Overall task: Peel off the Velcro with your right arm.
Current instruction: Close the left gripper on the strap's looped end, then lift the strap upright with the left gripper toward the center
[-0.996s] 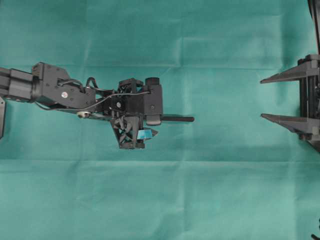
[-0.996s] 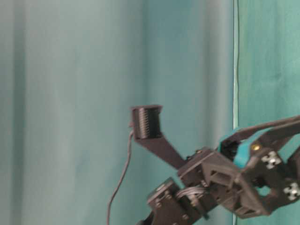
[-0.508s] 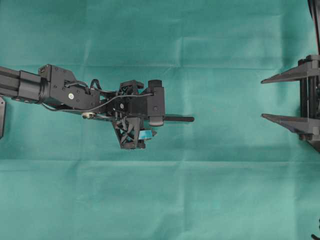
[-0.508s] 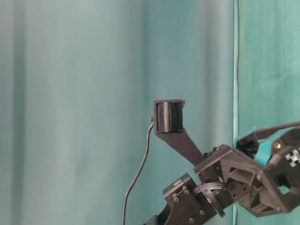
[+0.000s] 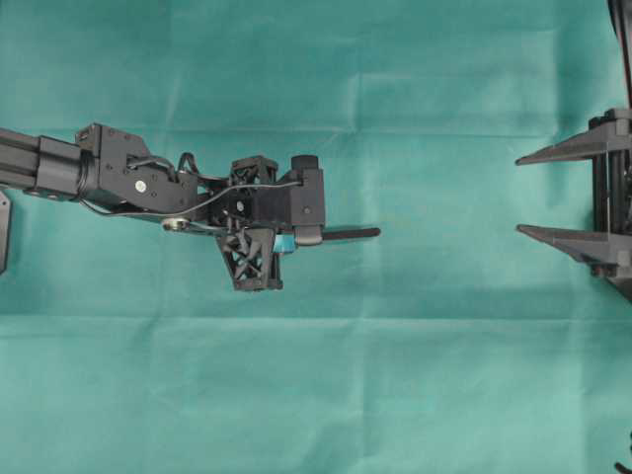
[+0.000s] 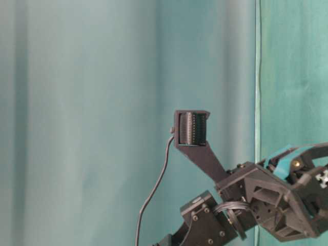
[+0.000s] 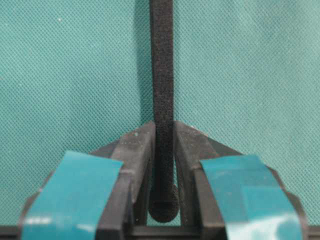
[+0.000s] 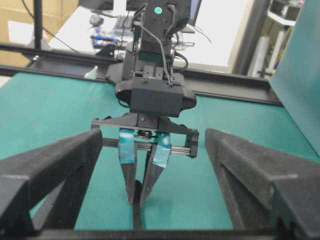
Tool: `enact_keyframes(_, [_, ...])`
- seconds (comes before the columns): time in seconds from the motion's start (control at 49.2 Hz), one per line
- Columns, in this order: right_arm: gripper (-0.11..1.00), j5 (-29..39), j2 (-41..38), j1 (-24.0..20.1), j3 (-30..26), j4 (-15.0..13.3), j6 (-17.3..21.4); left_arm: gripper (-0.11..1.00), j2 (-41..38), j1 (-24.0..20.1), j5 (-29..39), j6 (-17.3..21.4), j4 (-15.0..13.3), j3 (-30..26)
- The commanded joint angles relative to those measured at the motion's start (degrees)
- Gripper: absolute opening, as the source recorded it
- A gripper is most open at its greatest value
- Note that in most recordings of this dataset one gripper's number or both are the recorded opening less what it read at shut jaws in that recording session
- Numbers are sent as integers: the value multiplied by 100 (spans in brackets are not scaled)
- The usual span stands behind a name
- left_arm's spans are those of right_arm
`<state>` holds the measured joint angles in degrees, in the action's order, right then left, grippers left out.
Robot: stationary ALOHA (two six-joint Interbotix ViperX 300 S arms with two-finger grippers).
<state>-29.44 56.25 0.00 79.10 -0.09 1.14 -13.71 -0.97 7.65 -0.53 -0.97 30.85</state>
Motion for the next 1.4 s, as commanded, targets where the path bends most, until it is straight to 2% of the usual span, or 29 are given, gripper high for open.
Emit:
enact_keyframes(0.0, [69, -62, -26, 9, -62, -9, 9, 10, 132, -9, 88, 9, -9, -105])
enact_keyframes(0.183, [69, -62, -18, 9, -62, -9, 9, 10, 334, -9, 176, 9, -9, -97])
enact_keyframes(0.651, [69, -35, 105, 9, -220, -44, -53, 10, 1512, 0, 149, -9, -9, 44])
enact_keyframes(0.732, [69, -35, 114, 9, -308, -149, -70, 10, 1775, 0, 123, -18, -9, 114])
enact_keyframes(0.854, [69, -35, 97, 9, -466, -475, -97, 10, 2188, 0, -18, -62, -9, 272])
enact_keyframes(0.915, [69, -26, 97, 9, -589, -650, -141, 10, 2364, 0, -114, -123, -9, 360])
enact_keyframes(1.037, [68, -26, 70, 9, -791, -791, -281, 10, 2698, 0, -299, -246, -9, 554])
enact_keyframes(1.22, [68, -9, -35, 26, -976, -809, -571, 10, 3120, 0, -571, -501, -9, 835])
enact_keyframes(1.382, [68, -26, -299, 88, -1072, -809, -826, 10, 3393, 0, -1151, -861, -35, 1169])
